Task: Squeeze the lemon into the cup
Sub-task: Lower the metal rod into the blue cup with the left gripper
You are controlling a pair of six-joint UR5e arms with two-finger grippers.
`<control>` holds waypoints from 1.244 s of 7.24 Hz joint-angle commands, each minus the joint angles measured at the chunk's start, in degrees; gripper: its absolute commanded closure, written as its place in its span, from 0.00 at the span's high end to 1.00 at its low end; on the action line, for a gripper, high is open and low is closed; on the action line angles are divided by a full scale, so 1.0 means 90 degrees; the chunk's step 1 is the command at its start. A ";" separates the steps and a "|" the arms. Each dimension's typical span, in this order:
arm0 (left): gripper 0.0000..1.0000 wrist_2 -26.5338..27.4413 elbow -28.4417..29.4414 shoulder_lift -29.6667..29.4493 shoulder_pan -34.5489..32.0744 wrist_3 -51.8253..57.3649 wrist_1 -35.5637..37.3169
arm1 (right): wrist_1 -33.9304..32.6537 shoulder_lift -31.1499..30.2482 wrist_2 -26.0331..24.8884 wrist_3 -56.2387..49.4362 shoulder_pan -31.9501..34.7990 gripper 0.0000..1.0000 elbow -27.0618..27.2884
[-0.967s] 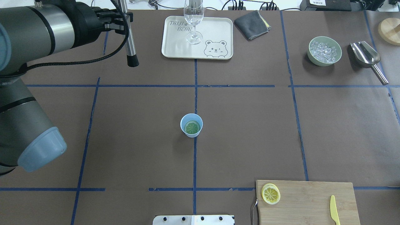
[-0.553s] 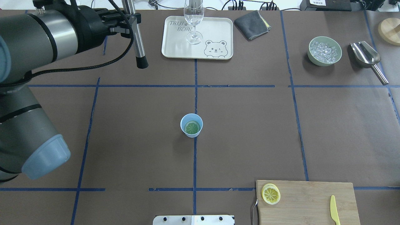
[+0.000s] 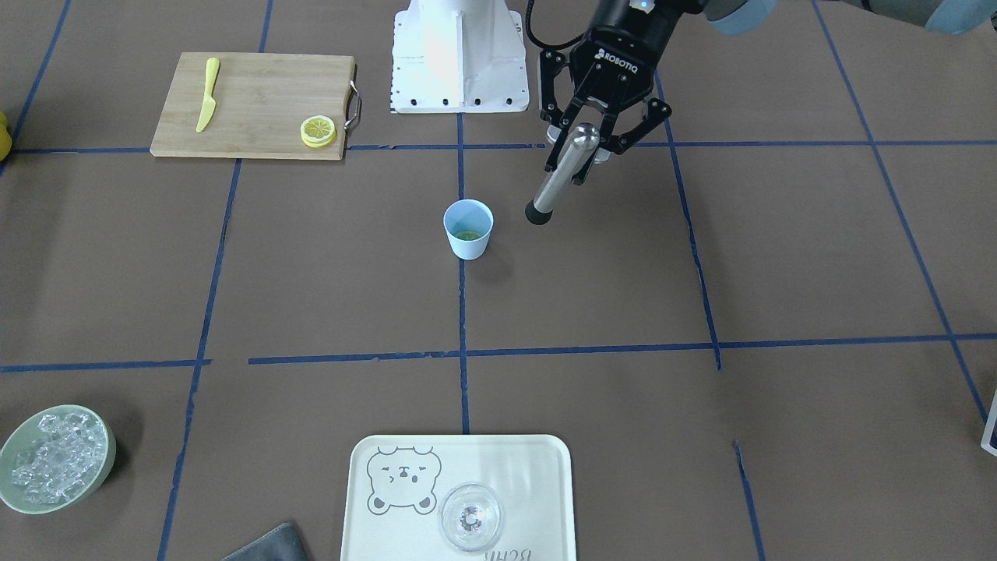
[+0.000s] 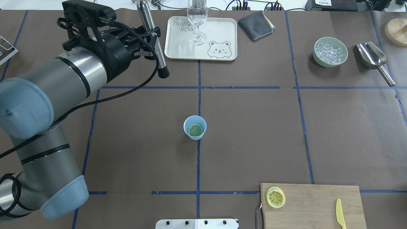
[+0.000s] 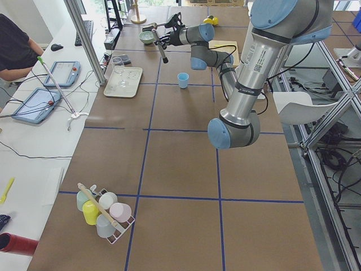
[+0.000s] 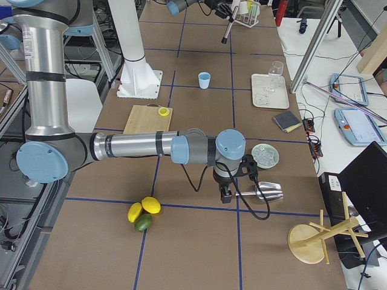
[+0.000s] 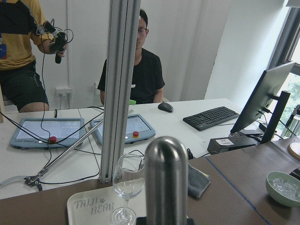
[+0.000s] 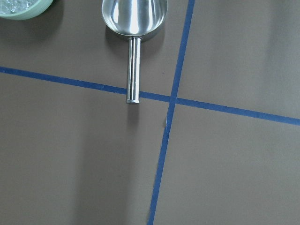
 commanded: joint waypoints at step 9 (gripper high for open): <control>0.00 0.3458 0.1628 -0.0249 0.2318 0.1197 -0.2118 | 0.0010 0.0125 0.0034 0.0378 0.0055 1.00 0.0011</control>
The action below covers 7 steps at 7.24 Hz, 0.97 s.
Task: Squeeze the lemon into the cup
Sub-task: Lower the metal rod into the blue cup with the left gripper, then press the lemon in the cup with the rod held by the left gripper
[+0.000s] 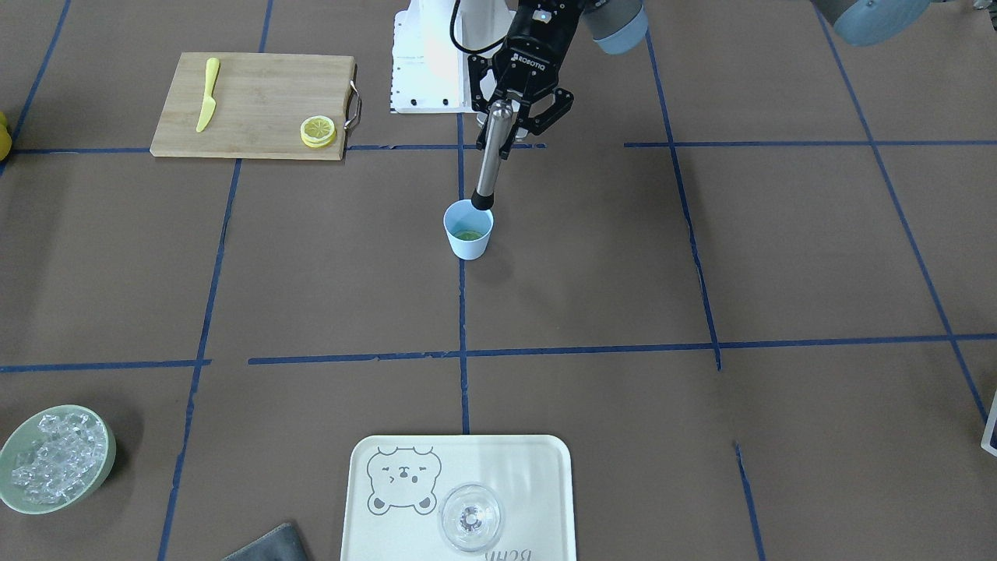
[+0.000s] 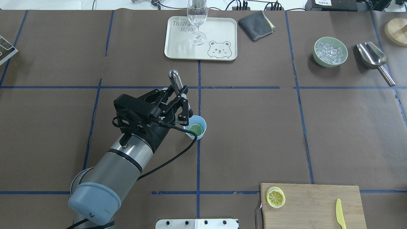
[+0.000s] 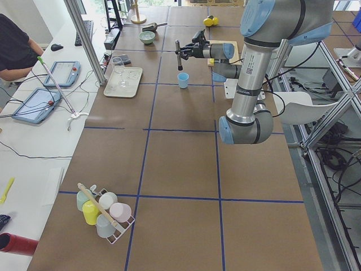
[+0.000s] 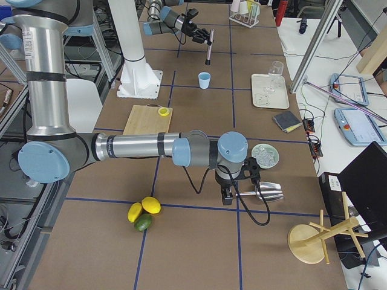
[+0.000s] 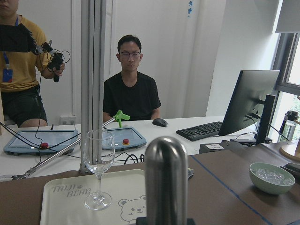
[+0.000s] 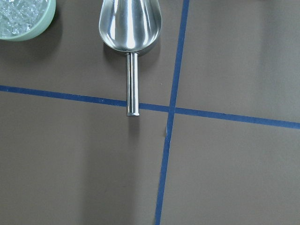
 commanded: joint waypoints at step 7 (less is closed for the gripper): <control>0.00 0.0309 0.0930 -0.0423 0.0170 0.0071 -0.0458 | -0.0001 0.0031 -0.0007 0.0076 0.0000 1.00 0.0002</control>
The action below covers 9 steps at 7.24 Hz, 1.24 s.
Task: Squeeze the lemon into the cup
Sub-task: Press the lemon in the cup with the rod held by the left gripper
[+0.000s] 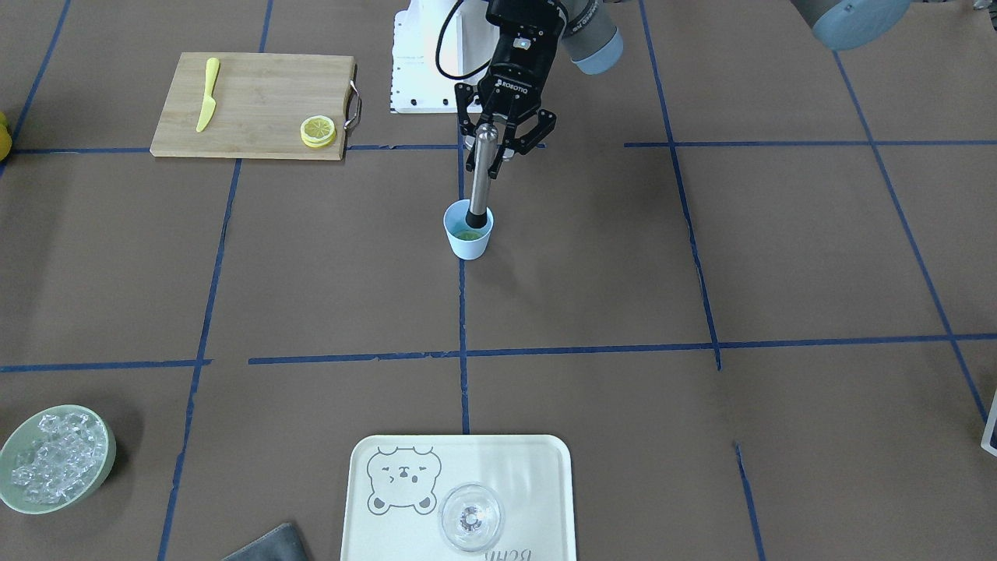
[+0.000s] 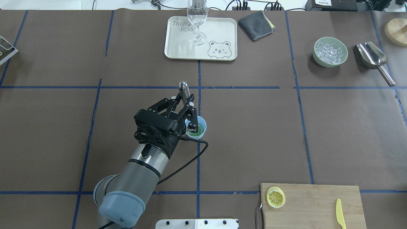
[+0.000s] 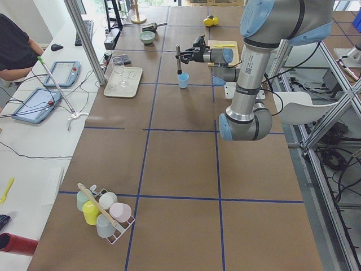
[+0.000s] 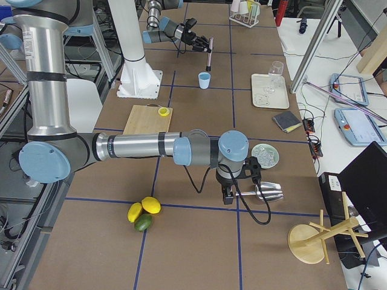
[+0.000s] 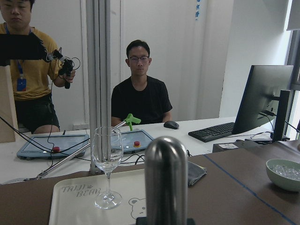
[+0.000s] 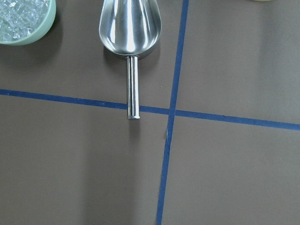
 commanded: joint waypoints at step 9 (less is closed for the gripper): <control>0.00 0.0009 0.0923 -0.0113 0.0320 -0.0021 -0.0638 | 0.0010 0.0017 -0.0001 0.0002 0.0020 1.00 0.0010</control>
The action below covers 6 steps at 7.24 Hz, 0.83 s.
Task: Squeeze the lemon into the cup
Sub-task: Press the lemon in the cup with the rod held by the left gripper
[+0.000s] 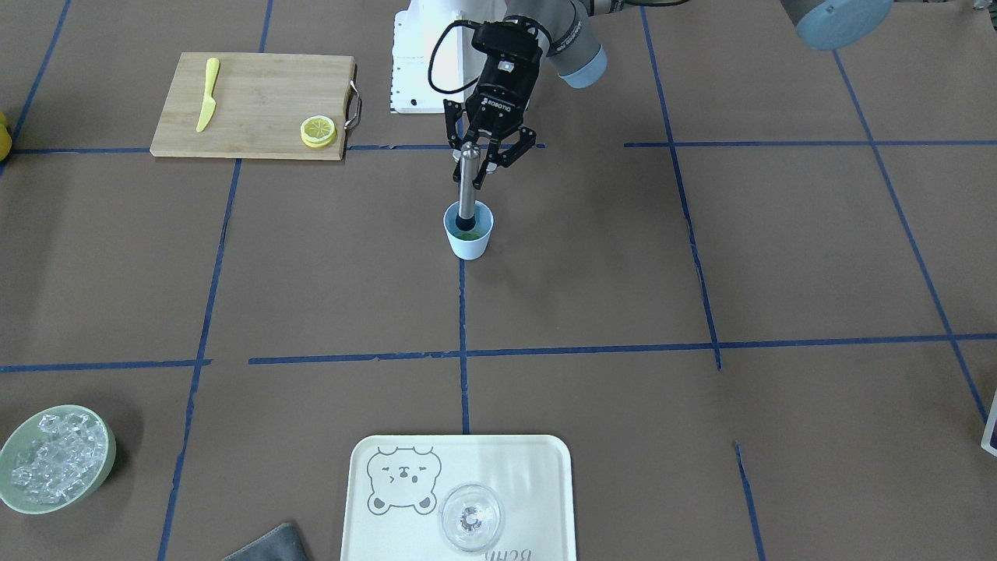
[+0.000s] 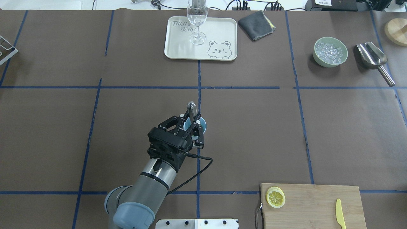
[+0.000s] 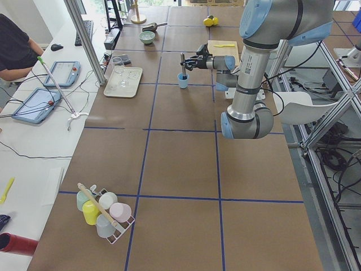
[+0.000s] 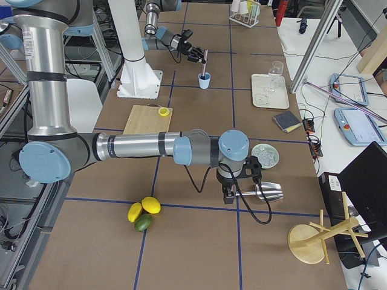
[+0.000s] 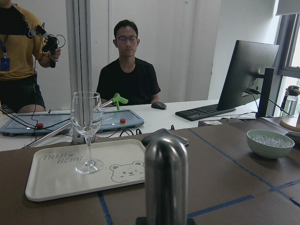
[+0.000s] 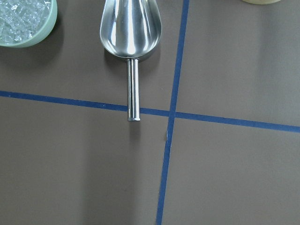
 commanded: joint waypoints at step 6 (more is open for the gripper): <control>0.00 0.0000 0.0067 -0.0018 0.0005 0.0019 -0.0032 | 0.0000 0.0010 0.0000 0.0000 0.0014 1.00 0.0001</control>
